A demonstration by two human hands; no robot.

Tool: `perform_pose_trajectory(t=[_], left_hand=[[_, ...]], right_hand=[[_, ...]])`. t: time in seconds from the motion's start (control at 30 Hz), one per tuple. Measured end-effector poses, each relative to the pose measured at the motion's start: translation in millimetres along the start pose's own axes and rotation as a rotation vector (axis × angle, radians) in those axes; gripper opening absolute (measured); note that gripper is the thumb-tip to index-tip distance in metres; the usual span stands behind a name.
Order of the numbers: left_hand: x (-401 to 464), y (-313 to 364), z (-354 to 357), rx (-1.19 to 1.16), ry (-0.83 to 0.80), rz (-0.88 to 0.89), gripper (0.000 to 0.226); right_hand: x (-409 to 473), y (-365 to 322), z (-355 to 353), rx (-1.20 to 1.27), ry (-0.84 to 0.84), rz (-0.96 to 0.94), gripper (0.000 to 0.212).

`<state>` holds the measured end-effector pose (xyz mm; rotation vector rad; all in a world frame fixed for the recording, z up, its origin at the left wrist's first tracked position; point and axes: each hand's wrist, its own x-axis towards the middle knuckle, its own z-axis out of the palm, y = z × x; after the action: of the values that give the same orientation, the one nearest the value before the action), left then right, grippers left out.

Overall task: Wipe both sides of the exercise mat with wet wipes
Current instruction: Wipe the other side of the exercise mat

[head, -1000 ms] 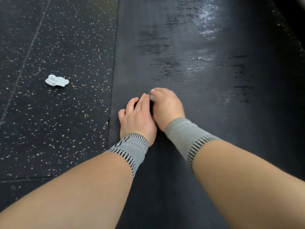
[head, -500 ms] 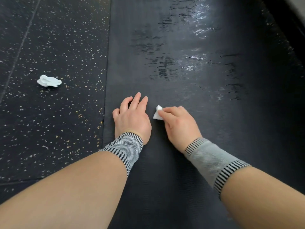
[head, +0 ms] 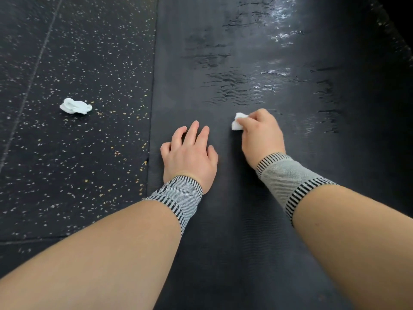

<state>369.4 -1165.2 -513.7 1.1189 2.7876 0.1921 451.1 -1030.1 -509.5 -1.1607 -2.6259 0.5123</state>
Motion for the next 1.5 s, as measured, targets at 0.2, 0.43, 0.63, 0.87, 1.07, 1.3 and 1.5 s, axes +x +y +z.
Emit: perform_pose_trajectory(t=[0.2,0.43,0.63,0.87,1.07,1.3,1.5], left_hand=[[3.6,0.8,-2.6,0.033,-0.097,-0.003,0.059],[5.4,11.0,-8.5,0.101,-0.131,0.002,0.059],[23.3,82.6,2.6,-0.006,-0.111,0.054,0.056],[22.1,86.2,10.2,0.033,-0.093,0.062,0.054],[22.1,84.7,9.7,0.000,-0.081,0.085,0.053],[22.7,83.6,10.2,-0.011,-0.085,0.099,0.051],[23.1,83.3,11.0,0.004,-0.084,0.094,0.051]], right_hand=[[-3.8,34.4,-17.4,-0.031,0.097,0.156,0.032],[-8.6,38.7,-7.4,-0.025,0.091,0.095,0.036],[-8.8,41.7,-10.8,-0.008,0.080,0.044,0.041],[-6.9,53.1,-19.9,-0.066,0.023,-0.025,0.041],[4.9,67.1,-38.6,-0.059,0.091,0.273,0.040],[19.4,68.4,-35.2,-0.122,0.014,-0.001,0.034],[11.8,87.0,-44.3,-0.096,0.122,0.265,0.039]])
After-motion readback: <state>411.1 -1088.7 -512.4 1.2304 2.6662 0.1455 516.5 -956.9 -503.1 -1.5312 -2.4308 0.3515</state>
